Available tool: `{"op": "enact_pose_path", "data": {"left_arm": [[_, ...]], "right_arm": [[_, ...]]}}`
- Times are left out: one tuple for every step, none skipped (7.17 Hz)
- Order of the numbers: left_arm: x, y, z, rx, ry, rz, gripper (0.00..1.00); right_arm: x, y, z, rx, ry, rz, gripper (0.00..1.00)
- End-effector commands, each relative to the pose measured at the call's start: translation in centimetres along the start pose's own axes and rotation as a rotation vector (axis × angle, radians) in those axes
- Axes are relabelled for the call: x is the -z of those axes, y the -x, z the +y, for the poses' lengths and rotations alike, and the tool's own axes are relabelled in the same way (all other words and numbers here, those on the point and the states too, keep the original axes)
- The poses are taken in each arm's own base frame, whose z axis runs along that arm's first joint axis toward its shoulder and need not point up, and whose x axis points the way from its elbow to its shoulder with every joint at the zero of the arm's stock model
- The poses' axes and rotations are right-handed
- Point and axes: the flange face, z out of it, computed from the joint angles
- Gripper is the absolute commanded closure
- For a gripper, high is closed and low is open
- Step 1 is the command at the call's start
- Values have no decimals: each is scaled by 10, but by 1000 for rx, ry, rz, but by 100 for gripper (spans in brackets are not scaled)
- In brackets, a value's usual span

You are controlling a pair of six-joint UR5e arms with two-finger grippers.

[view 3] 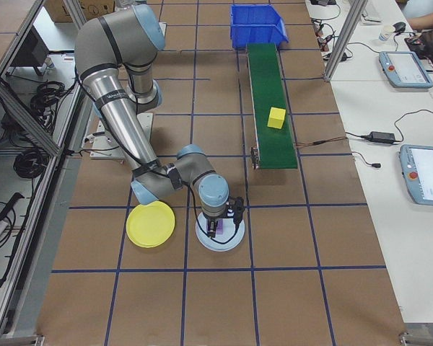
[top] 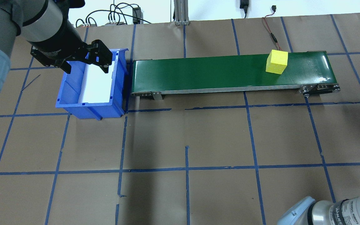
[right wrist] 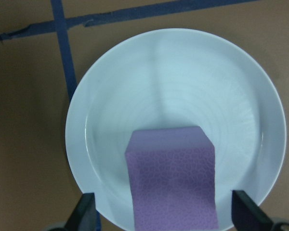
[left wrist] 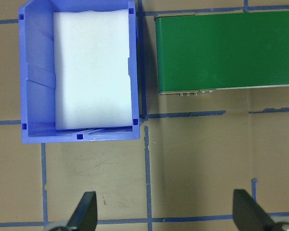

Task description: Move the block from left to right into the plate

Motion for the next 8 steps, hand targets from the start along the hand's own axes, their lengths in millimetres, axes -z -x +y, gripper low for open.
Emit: {"op": "enact_pose_path", "data": {"left_arm": [[2, 0, 0, 2, -3, 0, 0], [0, 0, 0, 2, 0, 0, 0], [0, 0, 0, 2, 0, 1, 0], [-1, 0, 0, 0, 1, 1, 0], [-1, 0, 0, 0, 1, 1, 0], [-1, 0, 1, 3, 1, -3, 0], [-1, 0, 1, 5, 3, 0, 0], [2, 1, 1, 3, -3, -5, 0]], "right_arm": [[47, 81, -42, -27, -38, -34, 0], [60, 169, -89, 6, -56, -20, 0], [57, 212, -112, -72, -59, -29, 0], [67, 257, -138, -59, -127, -94, 0], [74, 281, -165, -62, -180, -103, 0], [82, 304, -193, -31, -256, -128, 0], [69, 312, -207, -60, -240, -142, 0], [57, 328, -209, -99, -218, -163, 0]]}}
